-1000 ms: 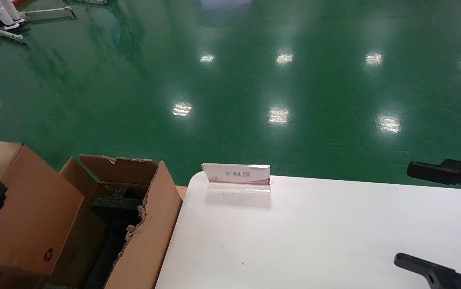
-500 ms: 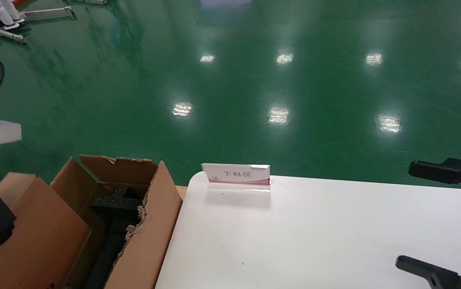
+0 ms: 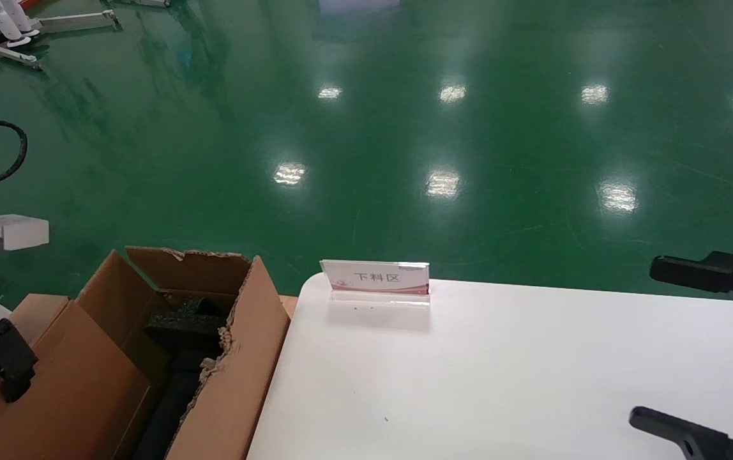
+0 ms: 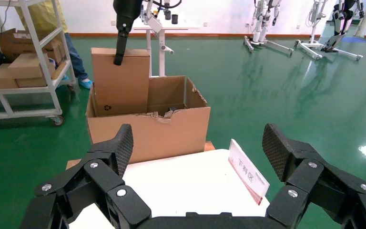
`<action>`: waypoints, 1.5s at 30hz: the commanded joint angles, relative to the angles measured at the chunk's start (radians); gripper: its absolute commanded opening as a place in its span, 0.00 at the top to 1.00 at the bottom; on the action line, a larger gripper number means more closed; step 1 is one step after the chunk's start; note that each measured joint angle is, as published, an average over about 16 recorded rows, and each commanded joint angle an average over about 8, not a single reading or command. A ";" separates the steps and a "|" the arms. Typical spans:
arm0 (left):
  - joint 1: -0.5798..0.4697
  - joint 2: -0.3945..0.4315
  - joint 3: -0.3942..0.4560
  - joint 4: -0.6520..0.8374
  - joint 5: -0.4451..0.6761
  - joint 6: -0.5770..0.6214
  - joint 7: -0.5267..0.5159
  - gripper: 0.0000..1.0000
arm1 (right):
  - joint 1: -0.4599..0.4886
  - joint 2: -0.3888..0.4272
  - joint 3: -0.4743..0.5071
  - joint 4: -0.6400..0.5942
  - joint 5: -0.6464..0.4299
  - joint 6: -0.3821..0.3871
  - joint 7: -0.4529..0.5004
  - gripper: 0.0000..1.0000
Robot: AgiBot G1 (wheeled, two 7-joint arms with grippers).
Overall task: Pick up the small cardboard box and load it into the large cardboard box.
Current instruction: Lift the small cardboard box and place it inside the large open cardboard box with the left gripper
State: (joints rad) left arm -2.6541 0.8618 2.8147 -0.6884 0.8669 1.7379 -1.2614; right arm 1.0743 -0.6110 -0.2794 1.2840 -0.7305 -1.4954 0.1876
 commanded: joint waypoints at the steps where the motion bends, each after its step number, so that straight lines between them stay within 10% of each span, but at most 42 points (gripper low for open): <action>1: 0.014 0.002 0.004 0.022 -0.009 0.001 0.015 1.00 | 0.000 0.000 0.000 0.000 0.000 0.000 0.000 0.00; 45: 0.222 0.054 -0.005 0.224 0.003 -0.123 0.059 1.00 | 0.000 0.000 0.000 0.000 0.000 0.000 0.000 0.00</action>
State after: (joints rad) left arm -2.4332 0.9151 2.8097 -0.4651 0.8689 1.6154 -1.2014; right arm 1.0743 -0.6110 -0.2794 1.2840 -0.7305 -1.4953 0.1876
